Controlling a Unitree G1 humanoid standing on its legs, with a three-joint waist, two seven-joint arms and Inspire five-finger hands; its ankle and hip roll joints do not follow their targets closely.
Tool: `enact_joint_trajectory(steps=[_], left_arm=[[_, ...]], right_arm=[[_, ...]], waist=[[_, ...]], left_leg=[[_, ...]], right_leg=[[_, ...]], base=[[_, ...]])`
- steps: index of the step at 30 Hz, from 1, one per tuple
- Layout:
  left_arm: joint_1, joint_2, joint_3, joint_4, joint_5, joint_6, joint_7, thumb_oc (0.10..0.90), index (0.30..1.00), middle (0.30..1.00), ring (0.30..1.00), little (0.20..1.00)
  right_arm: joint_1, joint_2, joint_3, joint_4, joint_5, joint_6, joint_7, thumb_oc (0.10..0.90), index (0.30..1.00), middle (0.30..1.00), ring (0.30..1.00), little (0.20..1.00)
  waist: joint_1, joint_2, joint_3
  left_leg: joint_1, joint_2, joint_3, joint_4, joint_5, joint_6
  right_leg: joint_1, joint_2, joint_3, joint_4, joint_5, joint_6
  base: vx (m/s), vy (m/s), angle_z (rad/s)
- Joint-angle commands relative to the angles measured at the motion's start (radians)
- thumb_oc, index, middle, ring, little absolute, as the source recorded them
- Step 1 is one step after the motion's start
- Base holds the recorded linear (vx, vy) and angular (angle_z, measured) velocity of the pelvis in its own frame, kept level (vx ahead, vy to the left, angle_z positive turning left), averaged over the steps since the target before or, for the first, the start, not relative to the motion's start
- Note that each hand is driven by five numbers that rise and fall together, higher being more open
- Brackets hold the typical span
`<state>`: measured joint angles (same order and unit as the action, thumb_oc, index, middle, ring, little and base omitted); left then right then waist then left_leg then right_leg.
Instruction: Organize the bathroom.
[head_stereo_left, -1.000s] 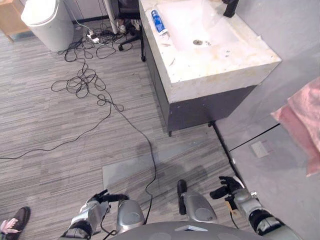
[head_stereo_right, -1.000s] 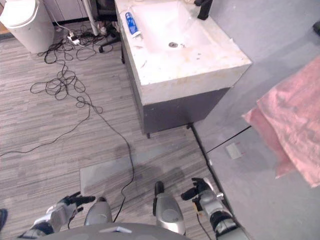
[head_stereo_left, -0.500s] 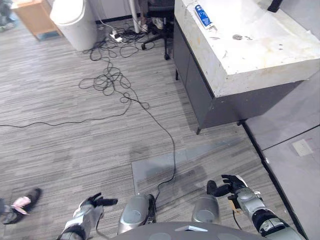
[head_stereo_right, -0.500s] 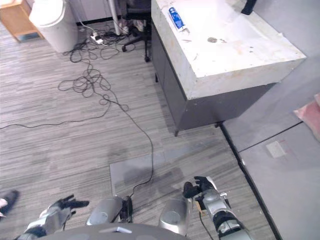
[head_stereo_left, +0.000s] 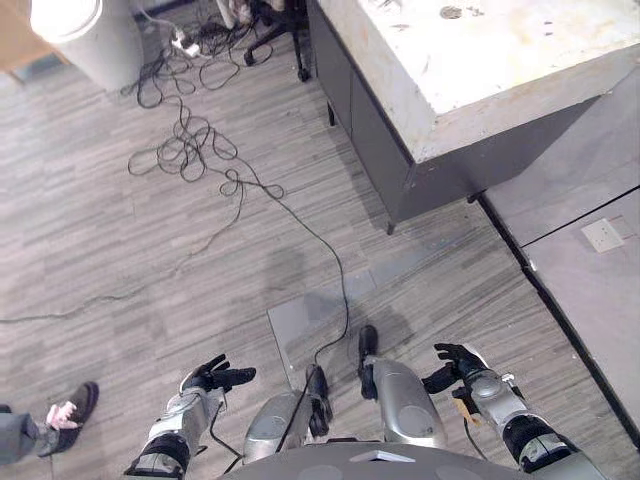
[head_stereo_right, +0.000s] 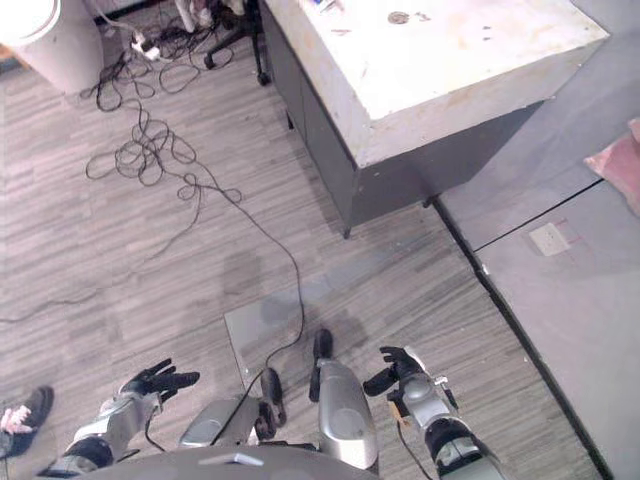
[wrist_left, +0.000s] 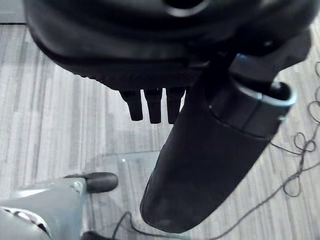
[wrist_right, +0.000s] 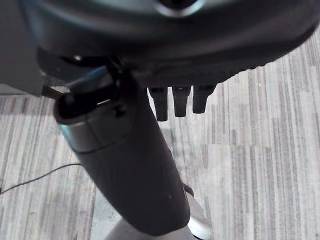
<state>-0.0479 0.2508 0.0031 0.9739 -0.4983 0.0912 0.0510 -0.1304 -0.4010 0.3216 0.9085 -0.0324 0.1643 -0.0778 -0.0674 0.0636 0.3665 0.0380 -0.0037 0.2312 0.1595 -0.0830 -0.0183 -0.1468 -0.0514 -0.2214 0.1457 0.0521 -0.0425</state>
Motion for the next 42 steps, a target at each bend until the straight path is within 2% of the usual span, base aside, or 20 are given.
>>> enact_joint_trajectory(steps=[1, 2, 4, 5, 6, 7, 8, 9, 11, 17, 24, 25, 27, 29, 31, 33, 35, 37, 40, 42], left_arm=[[0.047, 0.065, -0.021, -0.003, 0.073, -0.036, -0.004, 0.800, 0.900, 0.900, 0.900, 0.900], [0.062, 0.064, -0.013, -0.004, 0.073, -0.042, 0.005, 0.800, 0.900, 0.900, 0.900, 0.900], [0.072, 0.063, -0.003, -0.004, 0.052, -0.046, 0.025, 0.800, 0.900, 0.900, 0.900, 0.900], [0.090, 0.060, 0.017, 0.001, 0.027, -0.044, 0.052, 0.800, 0.900, 0.900, 0.900, 0.900], [0.091, 0.060, 0.019, 0.003, 0.025, -0.043, 0.054, 0.800, 0.900, 0.900, 0.900, 0.900], [0.093, 0.061, 0.024, 0.011, 0.024, -0.043, 0.054, 0.800, 0.900, 0.900, 0.900, 0.900], [0.093, 0.061, 0.024, 0.011, 0.024, -0.043, 0.054, 0.800, 0.900, 0.900, 0.900, 0.900], [0.086, 0.070, 0.015, 0.037, 0.024, -0.035, 0.049, 0.800, 0.900, 0.900, 0.900, 0.900], [0.076, 0.071, 0.005, 0.038, 0.014, -0.029, 0.051, 0.800, 0.900, 0.900, 0.900, 0.900], [0.035, 0.070, -0.039, 0.021, 0.054, 0.004, 0.034, 0.800, 0.900, 0.900, 0.900, 0.900], [0.078, 0.112, 0.004, -0.003, 0.056, 0.001, 0.006, 0.800, 0.900, 0.900, 0.900, 0.900], [0.105, 0.116, 0.025, -0.009, 0.092, -0.001, -0.002, 0.800, 0.900, 0.900, 0.900, 0.900], [0.118, 0.115, 0.034, -0.014, 0.094, 0.000, 0.002, 0.800, 0.900, 0.900, 0.900, 0.900], [0.157, 0.116, 0.059, -0.029, 0.126, -0.005, 0.012, 0.800, 0.900, 0.900, 0.900, 0.900], [0.157, 0.119, 0.048, -0.034, 0.134, -0.019, 0.027, 0.800, 0.900, 0.900, 0.900, 0.900], [0.161, 0.121, 0.053, -0.044, 0.091, -0.037, 0.045, 0.800, 0.900, 0.900, 0.900, 0.900], [0.159, 0.112, 0.070, -0.035, 0.060, -0.063, 0.043, 0.800, 0.900, 0.900, 0.900, 0.900], [0.158, 0.108, 0.087, -0.035, 0.064, -0.055, 0.023, 0.800, 0.900, 0.900, 0.900, 0.900], [0.130, 0.096, 0.079, -0.013, 0.073, -0.049, -0.011, 0.800, 0.900, 0.900, 0.900, 0.900], [0.127, 0.082, 0.071, -0.010, 0.079, -0.052, -0.007, 0.800, 0.900, 0.900, 0.900, 0.900]], right_arm=[[-0.019, -0.044, -0.021, 0.006, -0.005, -0.035, -0.036, 0.800, 0.900, 0.900, 0.900, 0.900], [-0.016, -0.049, -0.021, -0.004, -0.002, -0.030, -0.029, 0.800, 0.900, 0.900, 0.900, 0.900], [-0.018, -0.049, -0.013, -0.013, -0.004, -0.026, -0.021, 0.800, 0.900, 0.900, 0.900, 0.900], [-0.026, -0.047, 0.007, -0.015, -0.016, -0.027, 0.001, 0.800, 0.900, 0.900, 0.900, 0.900], [-0.027, -0.046, 0.007, -0.014, -0.019, -0.027, 0.004, 0.800, 0.900, 0.900, 0.900, 0.900], [-0.029, -0.044, 0.007, -0.011, -0.021, -0.027, 0.009, 0.800, 0.900, 0.900, 0.900, 0.900], [-0.029, -0.044, 0.007, -0.011, -0.021, -0.027, 0.009, 0.800, 0.900, 0.900, 0.900, 0.900], [-0.036, -0.034, 0.004, 0.014, -0.015, -0.034, 0.004, 0.800, 0.900, 0.900, 0.900, 0.900], [-0.040, -0.031, 0.007, 0.021, 0.008, -0.040, -0.009, 0.800, 0.900, 0.900, 0.900, 0.900], [0.009, -0.029, -0.032, -0.049, 0.004, -0.053, -0.049, 0.800, 0.900, 0.900, 0.900, 0.900], [0.004, -0.035, -0.044, -0.089, -0.017, -0.034, -0.040, 0.800, 0.900, 0.900, 0.900, 0.900], [0.001, -0.041, -0.046, -0.083, -0.020, -0.032, -0.030, 0.800, 0.900, 0.900, 0.900, 0.900], [0.001, -0.045, -0.048, -0.085, -0.027, -0.032, -0.018, 0.800, 0.900, 0.900, 0.900, 0.900], [0.002, -0.053, -0.038, -0.116, -0.020, -0.008, 0.006, 0.800, 0.900, 0.900, 0.900, 0.900], [0.002, -0.050, -0.032, -0.125, -0.011, -0.001, 0.009, 0.800, 0.900, 0.900, 0.900, 0.900], [-0.002, -0.056, -0.021, -0.135, -0.006, -0.009, 0.024, 0.800, 0.900, 0.900, 0.900, 0.900], [-0.001, -0.058, -0.027, -0.127, 0.000, -0.026, 0.020, 0.800, 0.900, 0.900, 0.900, 0.900], [0.002, -0.060, -0.032, -0.130, 0.015, -0.018, 0.006, 0.800, 0.900, 0.900, 0.900, 0.900], [-0.018, -0.070, -0.051, -0.095, 0.040, -0.011, -0.008, 0.800, 0.900, 0.900, 0.900, 0.900], [-0.027, -0.068, -0.057, -0.074, 0.053, -0.023, -0.010, 0.800, 0.900, 0.900, 0.900, 0.900]], waist=[[0.017, -0.056, -0.067], [0.028, -0.065, -0.067], [0.045, -0.087, -0.066], [0.066, -0.106, -0.067], [0.068, -0.104, -0.065], [0.064, -0.094, -0.070], [0.064, -0.094, -0.070], [0.056, -0.063, -0.085], [0.062, -0.043, -0.084], [0.046, -0.027, -0.058], [0.103, -0.025, -0.043], [0.131, -0.016, -0.035], [0.137, -0.014, -0.032], [0.120, -0.040, -0.029], [0.099, -0.063, -0.024], [0.115, -0.070, -0.017], [0.110, -0.072, -0.027], [0.100, -0.066, -0.041], [0.100, -0.064, -0.061], [0.102, -0.084, -0.069]], left_leg=[[-0.040, 0.072, -0.046, 0.185, 0.006, -0.067], [-0.103, 0.083, -0.126, 0.341, 0.101, -0.095], [-0.193, 0.062, -0.224, 0.467, 0.155, -0.082], [-0.245, 0.071, -0.279, 0.487, 0.154, -0.045], [-0.241, 0.087, -0.274, 0.473, 0.157, -0.045], [-0.219, 0.145, -0.255, 0.366, 0.176, -0.047], [-0.219, 0.145, -0.255, 0.366, 0.176, -0.047], [-0.108, 0.218, -0.261, 0.079, 0.186, -0.048], [-0.096, 0.211, -0.296, -0.015, 0.176, -0.064], [-0.142, 0.112, -0.206, 0.089, 0.021, -0.048], [-0.123, 0.044, -0.148, 0.059, -0.012, 0.001], [-0.105, 0.040, -0.085, 0.040, -0.022, 0.017], [-0.092, 0.043, -0.058, 0.035, -0.025, 0.020], [-0.042, 0.030, -0.003, 0.028, -0.056, 0.019], [-0.003, 0.011, 0.021, 0.040, -0.121, 0.016], [0.032, 0.022, 0.120, 0.056, -0.168, 0.026], [0.020, 0.047, 0.148, 0.129, -0.181, 0.008], [0.003, 0.075, 0.141, 0.228, -0.129, -0.039], [-0.101, 0.113, 0.063, 0.568, 0.043, -0.142], [-0.155, 0.103, 0.027, 0.620, 0.071, -0.120]], right_leg=[[0.009, -0.072, 0.053, 0.016, -0.065, 0.120], [0.033, -0.057, 0.067, 0.009, -0.073, 0.091], [0.042, -0.060, 0.106, 0.015, -0.071, 0.078], [0.066, -0.062, 0.152, 0.020, -0.082, 0.073], [0.072, -0.059, 0.155, 0.022, -0.088, 0.072], [0.080, -0.049, 0.159, 0.028, -0.104, 0.073], [0.080, -0.049, 0.159, 0.028, -0.104, 0.073], [0.081, -0.045, 0.186, 0.060, -0.141, 0.094], [0.078, -0.051, 0.210, 0.081, -0.152, 0.115], [0.061, -0.170, 0.174, 0.114, -0.131, 0.172], [0.043, -0.308, 0.125, 0.122, -0.013, 0.213], [0.010, -0.348, 0.047, 0.244, 0.029, 0.203], [0.004, -0.346, 0.013, 0.269, 0.016, 0.201], [-0.041, -0.253, -0.049, 0.200, -0.007, 0.212], [-0.082, -0.210, -0.113, 0.114, 0.011, 0.233], [-0.120, -0.276, -0.280, 0.156, 0.056, 0.239], [-0.081, -0.234, -0.274, 0.097, 0.014, 0.195], [-0.049, -0.187, -0.257, 0.064, -0.031, 0.157], [0.025, -0.113, -0.230, 0.017, -0.101, 0.078], [0.044, -0.123, -0.215, -0.008, -0.084, 0.062]], base=[[0.10, -0.043, 0.27], [0.10, -0.027, 0.20], [0.14, 0.085, 0.10], [0.21, 0.166, -0.37], [0.26, 0.226, -1.00], [0.11, 0.107, -0.93], [0.32, 0.414, -0.87], [0.31, 0.459, -0.34], [0.28, 0.490, -0.17], [0.11, 0.338, 0.07], [0.10, 0.314, -0.22], [0.07, 0.217, -0.43], [0.13, 0.182, -0.80], [0.28, 0.023, -0.85], [0.29, -0.078, -0.73], [0.22, -0.061, -0.20], [0.19, -0.185, -0.27], [0.15, -0.139, -0.51], [0.15, -0.107, -0.30], [0.09, 0.058, -0.28]])
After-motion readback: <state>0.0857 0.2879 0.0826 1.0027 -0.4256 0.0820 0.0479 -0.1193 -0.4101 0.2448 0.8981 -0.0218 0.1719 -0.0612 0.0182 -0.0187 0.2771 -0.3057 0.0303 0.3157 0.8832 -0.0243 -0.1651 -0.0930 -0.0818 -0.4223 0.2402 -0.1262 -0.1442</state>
